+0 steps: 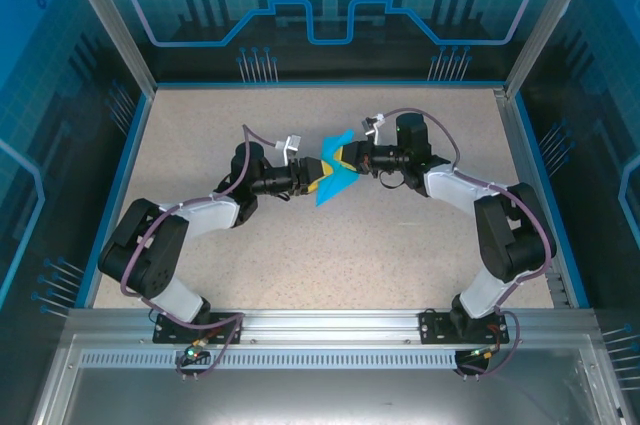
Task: Fold a paper plane with a square sheet of paper (pick it up from the middle)
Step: Turn over the paper at the center of the table.
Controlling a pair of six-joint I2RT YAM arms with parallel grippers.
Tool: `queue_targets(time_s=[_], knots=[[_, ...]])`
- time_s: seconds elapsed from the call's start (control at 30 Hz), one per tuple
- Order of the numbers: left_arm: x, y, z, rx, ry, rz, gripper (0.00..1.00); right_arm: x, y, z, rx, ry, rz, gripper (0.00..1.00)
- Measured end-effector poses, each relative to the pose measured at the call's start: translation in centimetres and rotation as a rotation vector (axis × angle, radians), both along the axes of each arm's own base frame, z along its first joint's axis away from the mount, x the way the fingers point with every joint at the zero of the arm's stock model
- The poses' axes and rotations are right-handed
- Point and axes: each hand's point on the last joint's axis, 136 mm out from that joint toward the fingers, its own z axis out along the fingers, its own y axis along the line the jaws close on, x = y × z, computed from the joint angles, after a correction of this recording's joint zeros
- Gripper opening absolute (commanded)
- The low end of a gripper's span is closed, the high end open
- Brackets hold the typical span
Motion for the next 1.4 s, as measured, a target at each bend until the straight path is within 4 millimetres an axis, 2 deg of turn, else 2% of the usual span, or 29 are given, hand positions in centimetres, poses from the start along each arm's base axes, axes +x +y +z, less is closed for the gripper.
queue_targets(time_s=[0.2,0.3,0.37,0.43,0.53,0.63,0.73,0.83,0.97,1.03,1.23,1.4], knots=[[0.2,0.1,-0.2,0.005,-0.003,0.017,0.14,-0.2,-0.1,0.2,-0.001,-0.001,0.004,0.16],[0.2,0.2,-0.8,0.026,0.008,0.024,0.09,-0.3,-0.2,-0.1,-0.012,0.011,0.004,0.32],[0.2,0.3,-1.6,0.053,0.019,0.024,0.09,-0.5,-0.6,-0.6,-0.038,0.027,-0.006,0.45],[0.2,0.5,-2.6,0.095,0.037,0.028,0.09,-0.6,-1.5,-0.9,-0.076,0.036,-0.03,0.58],[0.4,0.8,-3.8,0.182,0.048,0.039,0.1,-0.5,-3.7,-0.9,-0.162,0.019,-0.1,0.72],[0.8,1.3,-4.0,0.282,0.029,0.055,0.1,-0.6,-6.0,-0.8,-0.275,-0.02,-0.179,0.85],[1.3,1.5,-3.7,0.426,-0.014,0.074,0.11,-1.0,-8.0,-0.7,-0.387,-0.058,-0.245,0.93],[1.9,1.5,-3.0,0.642,-0.082,0.114,0.12,-1.2,-9.7,-0.9,-0.481,-0.089,-0.303,0.98],[2.7,2.1,-2.8,0.966,-0.159,0.189,0.11,-1.3,-11.5,-1.8,-0.575,-0.094,-0.363,0.99],[3.1,3.5,-3.9,1.148,-0.159,0.234,0.11,-1.4,-12.3,-2.7,-0.617,-0.081,-0.384,0.99],[3.3,9.7,-8.4,1.633,-0.063,0.295,0.12,-2.1,-14.1,-5.0,-0.709,-0.026,-0.429,0.99],[2.9,11.8,-10.9,1.837,-0.004,0.279,0.14,-2.1,-15.6,-5.9,-0.737,0.01,-0.471,0.99]])
